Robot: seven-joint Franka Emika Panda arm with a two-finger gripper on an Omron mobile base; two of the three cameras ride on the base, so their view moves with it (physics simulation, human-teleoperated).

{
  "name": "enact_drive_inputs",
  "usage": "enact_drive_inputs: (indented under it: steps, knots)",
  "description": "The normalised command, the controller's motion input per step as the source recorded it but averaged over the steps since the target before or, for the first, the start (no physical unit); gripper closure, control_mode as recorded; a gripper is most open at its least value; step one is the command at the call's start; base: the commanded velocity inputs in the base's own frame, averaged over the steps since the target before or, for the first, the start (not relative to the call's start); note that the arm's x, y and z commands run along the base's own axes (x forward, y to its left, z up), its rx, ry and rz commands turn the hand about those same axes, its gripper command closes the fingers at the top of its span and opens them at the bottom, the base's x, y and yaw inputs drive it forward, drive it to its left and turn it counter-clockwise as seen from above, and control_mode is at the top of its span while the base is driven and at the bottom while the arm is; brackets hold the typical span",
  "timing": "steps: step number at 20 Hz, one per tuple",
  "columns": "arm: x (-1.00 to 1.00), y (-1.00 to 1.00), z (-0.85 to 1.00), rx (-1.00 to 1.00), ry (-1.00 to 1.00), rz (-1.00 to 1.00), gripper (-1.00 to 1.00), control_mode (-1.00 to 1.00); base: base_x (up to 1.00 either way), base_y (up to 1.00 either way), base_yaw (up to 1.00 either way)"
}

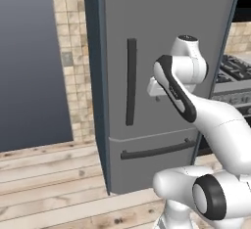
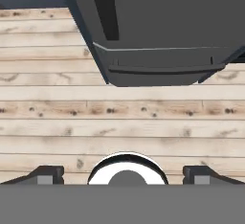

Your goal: Gather the corn and avocado from the fridge and place them on a tray on the dining counter. Then gather the chicken drumsticks from the fridge and place them on the other tray.

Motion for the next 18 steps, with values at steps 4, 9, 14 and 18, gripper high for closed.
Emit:
enact_drive_inputs:
  steps: [4, 9, 14, 18]
  knots:
    - [0.00, 0.00, 0.00, 0.00, 0.00, 0.00, -1.00, 1.00, -0.49, 0.37, -0.10]
    - [0.00, 0.00, 0.00, 0.00, 0.00, 0.00, -1.00, 1.00, -0.30, 0.21, -0.20]
    - [0.00, 0.00, 0.00, 0.00, 0.00, 0.00, -1.00, 1.00, 0.00, 0.30, -0.21]
    - [0.00, 0.00, 0.00, 0.00, 0.00, 0.00, -1.00, 1.00, 0.00, 0.31, -0.16]
